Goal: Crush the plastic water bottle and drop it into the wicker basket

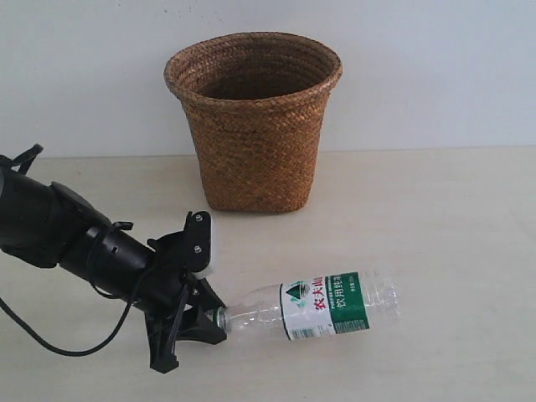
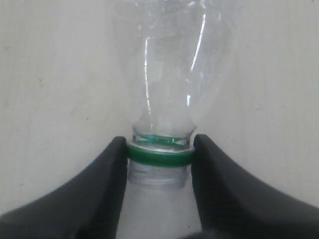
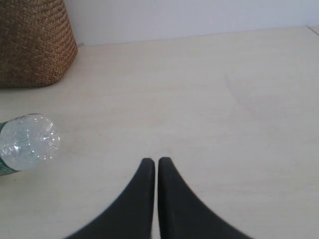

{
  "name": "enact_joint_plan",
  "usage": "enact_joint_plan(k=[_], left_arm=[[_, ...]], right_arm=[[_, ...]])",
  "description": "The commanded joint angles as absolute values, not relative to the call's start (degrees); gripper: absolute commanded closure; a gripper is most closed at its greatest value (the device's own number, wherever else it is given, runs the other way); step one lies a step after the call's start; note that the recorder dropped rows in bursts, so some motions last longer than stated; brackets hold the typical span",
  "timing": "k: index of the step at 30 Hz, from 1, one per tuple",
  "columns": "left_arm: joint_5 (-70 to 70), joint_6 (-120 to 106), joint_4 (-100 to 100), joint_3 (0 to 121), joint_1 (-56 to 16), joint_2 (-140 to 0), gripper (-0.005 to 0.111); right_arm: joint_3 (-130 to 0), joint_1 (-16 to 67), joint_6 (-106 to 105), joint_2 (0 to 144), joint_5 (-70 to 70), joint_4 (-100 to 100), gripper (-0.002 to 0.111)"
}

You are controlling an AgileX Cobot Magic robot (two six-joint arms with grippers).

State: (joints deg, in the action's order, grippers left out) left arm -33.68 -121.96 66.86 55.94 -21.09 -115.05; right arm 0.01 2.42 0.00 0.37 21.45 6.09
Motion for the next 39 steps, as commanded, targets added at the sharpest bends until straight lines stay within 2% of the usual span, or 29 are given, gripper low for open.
enact_joint_plan(k=[1,17,32,39], left_arm=[[-33.23,-122.22,67.02,56.04,-21.25,-113.0,0.103],[-32.75,-114.93,52.96,56.04,-21.25,-112.3,0.103],[-32.65,-111.87,53.0,56.04,-21.25,-106.6,0.103],[-27.13,-108.2,48.9,55.59,-21.25,-106.7,0.103]], right_arm=[[0.0,2.3,0.0,0.0,21.22,5.7,0.108],[0.0,2.3,0.0,0.0,21.22,5.7,0.108],[0.0,2.3,0.0,0.0,21.22,5.7,0.108],[0.0,2.3,0.0,0.0,17.01,5.7,0.108]])
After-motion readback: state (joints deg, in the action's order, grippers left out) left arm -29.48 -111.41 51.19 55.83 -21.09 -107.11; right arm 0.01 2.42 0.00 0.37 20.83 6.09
